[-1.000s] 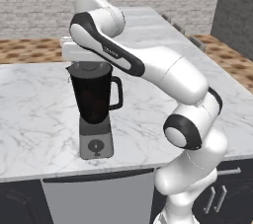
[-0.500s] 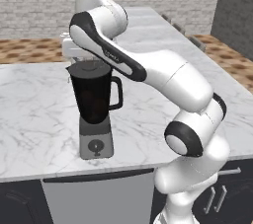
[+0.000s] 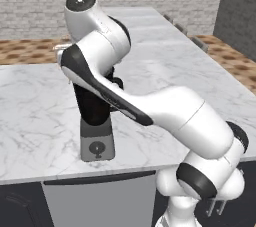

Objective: Grab the onions from the fridge, place them in the blender, close the lid, and turn on the blender to create a marinade.

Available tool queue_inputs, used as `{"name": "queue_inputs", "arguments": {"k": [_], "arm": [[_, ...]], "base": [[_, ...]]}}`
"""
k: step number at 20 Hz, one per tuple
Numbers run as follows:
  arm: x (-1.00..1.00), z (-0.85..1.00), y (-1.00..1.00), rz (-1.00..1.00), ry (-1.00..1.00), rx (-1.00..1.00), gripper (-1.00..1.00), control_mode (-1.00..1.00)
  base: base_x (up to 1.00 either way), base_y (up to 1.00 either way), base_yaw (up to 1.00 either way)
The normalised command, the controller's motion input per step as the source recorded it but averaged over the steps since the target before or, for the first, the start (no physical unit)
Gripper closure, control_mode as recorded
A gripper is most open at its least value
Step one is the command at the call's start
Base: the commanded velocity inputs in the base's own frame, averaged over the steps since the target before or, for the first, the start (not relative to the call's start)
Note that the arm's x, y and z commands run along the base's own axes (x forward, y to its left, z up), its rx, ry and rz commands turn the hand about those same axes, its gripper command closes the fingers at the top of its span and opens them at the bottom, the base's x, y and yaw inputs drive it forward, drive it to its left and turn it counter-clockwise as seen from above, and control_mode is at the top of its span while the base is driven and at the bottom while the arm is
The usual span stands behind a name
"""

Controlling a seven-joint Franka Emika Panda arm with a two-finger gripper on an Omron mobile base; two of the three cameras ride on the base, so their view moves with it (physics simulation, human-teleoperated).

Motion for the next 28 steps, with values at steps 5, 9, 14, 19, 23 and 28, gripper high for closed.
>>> {"name": "queue_inputs", "arguments": {"k": [5,9,14,19,23,28], "arm": [[-1.0,-0.36,0.0,-0.24,-0.36,0.0,-1.0,-1.0],[-1.0,-0.73,0.0,-0.29,-0.32,0.0,-1.0,-1.0],[-1.0,-0.92,0.0,-0.32,-0.29,0.0,-1.0,-1.0],[-0.86,-1.0,0.0,-0.39,-0.17,0.0,-1.0,-1.0],[-0.04,-1.0,0.0,-0.36,-0.01,-0.02,-1.0,-1.0],[0.24,-0.71,-0.01,-0.24,0.0,0.0,-1.0,-1.0]], "base": [[0.0,0.0,0.0],[0.0,0.0,0.0],[0.0,0.0,0.0],[0.0,0.0,0.0],[0.0,0.0,0.0],[0.0,0.0,0.0]]}}
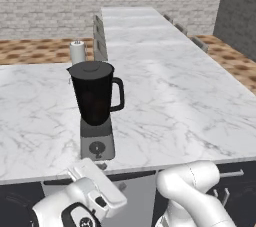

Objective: Grab the onions from the fridge, place them in the blender, close the lid, and turn on the blender to create a marinade.

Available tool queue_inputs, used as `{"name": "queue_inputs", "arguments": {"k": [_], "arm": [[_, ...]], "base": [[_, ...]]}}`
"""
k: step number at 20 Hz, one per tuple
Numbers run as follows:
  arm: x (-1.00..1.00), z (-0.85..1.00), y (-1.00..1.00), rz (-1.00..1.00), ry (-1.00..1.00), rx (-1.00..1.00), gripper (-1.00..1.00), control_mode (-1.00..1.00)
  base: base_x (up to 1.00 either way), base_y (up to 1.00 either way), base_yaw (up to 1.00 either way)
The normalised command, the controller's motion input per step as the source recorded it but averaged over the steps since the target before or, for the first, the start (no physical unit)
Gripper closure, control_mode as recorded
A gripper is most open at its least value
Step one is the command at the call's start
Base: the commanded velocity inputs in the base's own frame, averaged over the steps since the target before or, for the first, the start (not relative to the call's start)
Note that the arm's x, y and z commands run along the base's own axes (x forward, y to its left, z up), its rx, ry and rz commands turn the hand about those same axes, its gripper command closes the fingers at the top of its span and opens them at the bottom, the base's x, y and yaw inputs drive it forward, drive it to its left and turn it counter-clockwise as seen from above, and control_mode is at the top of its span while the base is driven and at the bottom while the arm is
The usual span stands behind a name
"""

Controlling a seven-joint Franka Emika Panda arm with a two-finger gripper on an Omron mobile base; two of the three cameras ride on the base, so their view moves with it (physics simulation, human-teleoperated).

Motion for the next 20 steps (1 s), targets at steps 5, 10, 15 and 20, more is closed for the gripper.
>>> {"name": "queue_inputs", "arguments": {"k": [5,10,15,20], "arm": [[0.44,-0.47,-0.11,-0.01,0.0,0.0,-1.0,-1.0],[0.41,-0.44,-0.15,0.0,0.0,0.0,-1.0,-1.0],[0.52,-0.23,-0.02,0.01,0.0,0.0,-1.0,-1.0],[0.48,-0.31,0.02,0.04,0.0,0.0,-1.0,-1.0]], "base": [[0.0,0.0,0.0],[0.0,0.0,0.0],[0.0,0.0,0.0],[0.0,0.0,0.0]]}}
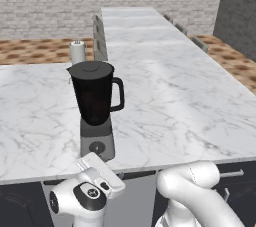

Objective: Grab the onions from the fridge, place them in the blender, close the lid, and turn on the blender to create a marinade.

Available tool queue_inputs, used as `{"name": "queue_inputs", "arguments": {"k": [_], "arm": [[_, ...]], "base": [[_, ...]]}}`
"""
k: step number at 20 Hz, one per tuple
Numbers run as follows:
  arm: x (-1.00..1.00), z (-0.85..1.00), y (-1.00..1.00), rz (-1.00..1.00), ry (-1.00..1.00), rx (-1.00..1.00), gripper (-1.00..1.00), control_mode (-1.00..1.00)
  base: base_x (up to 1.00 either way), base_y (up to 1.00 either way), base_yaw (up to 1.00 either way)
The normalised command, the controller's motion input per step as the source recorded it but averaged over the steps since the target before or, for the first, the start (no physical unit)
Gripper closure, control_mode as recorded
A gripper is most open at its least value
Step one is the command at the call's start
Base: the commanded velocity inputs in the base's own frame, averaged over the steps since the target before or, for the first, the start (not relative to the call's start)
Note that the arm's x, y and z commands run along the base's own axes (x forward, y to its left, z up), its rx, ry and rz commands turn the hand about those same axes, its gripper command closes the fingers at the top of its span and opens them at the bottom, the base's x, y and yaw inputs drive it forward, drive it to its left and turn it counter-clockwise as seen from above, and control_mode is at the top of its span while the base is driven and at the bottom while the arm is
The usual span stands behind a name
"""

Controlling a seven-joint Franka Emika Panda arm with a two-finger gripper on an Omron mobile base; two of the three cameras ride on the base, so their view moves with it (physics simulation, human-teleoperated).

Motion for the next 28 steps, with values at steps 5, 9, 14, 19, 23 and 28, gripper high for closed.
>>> {"name": "queue_inputs", "arguments": {"k": [5,9,14,19,23,28], "arm": [[0.35,-0.48,0.09,0.04,0.0,0.0,-1.0,-1.0],[0.34,-0.31,0.19,0.01,0.0,0.0,-1.0,-1.0],[0.33,-0.31,0.26,0.0,0.0,0.0,-1.0,-1.0],[0.32,-0.32,0.28,0.0,0.0,-0.01,-1.0,-1.0],[0.33,-0.25,0.19,0.0,0.0,0.0,-1.0,-1.0],[0.33,-0.18,0.09,0.01,-0.04,0.0,-1.0,-1.0]], "base": [[0.0,0.0,0.0],[0.0,0.0,0.0],[0.0,0.0,0.0],[0.0,0.0,0.0],[0.0,0.0,0.0],[0.0,0.0,0.0]]}}
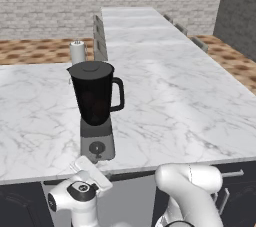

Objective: Grab the onions from the fridge, place them in the blender, close the lid, and turn on the blender to create a marinade.

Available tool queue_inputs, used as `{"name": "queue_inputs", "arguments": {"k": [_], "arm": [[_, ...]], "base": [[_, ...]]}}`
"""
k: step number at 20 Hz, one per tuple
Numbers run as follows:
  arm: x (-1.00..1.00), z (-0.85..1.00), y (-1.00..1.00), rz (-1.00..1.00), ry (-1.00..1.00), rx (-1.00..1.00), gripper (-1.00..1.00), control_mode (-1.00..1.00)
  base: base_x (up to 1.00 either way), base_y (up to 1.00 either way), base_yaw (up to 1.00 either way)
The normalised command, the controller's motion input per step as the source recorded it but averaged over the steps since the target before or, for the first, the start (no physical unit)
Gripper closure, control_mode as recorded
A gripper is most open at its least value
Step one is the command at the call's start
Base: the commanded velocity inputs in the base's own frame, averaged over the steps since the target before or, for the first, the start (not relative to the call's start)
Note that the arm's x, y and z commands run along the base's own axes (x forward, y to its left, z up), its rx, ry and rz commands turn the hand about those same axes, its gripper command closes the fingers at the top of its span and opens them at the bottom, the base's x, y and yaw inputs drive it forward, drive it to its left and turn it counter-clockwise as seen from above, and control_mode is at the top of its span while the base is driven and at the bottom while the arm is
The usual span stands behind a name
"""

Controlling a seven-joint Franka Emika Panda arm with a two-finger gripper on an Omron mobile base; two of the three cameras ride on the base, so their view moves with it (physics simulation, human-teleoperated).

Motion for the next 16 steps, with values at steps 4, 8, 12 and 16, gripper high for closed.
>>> {"name": "queue_inputs", "arguments": {"k": [4,8,12,16], "arm": [[0.15,-0.04,0.0,0.01,-0.13,0.0,-1.0,-1.0],[-0.1,0.0,0.0,0.0,-0.21,0.0,-1.0,-1.0],[-0.29,0.12,0.0,0.0,-0.21,0.0,-1.0,-1.0],[-0.02,0.11,0.0,0.0,-0.14,0.0,-1.0,-1.0]], "base": [[0.0,0.0,0.0],[0.0,0.0,0.0],[0.0,0.0,0.0],[0.0,0.0,0.0]]}}
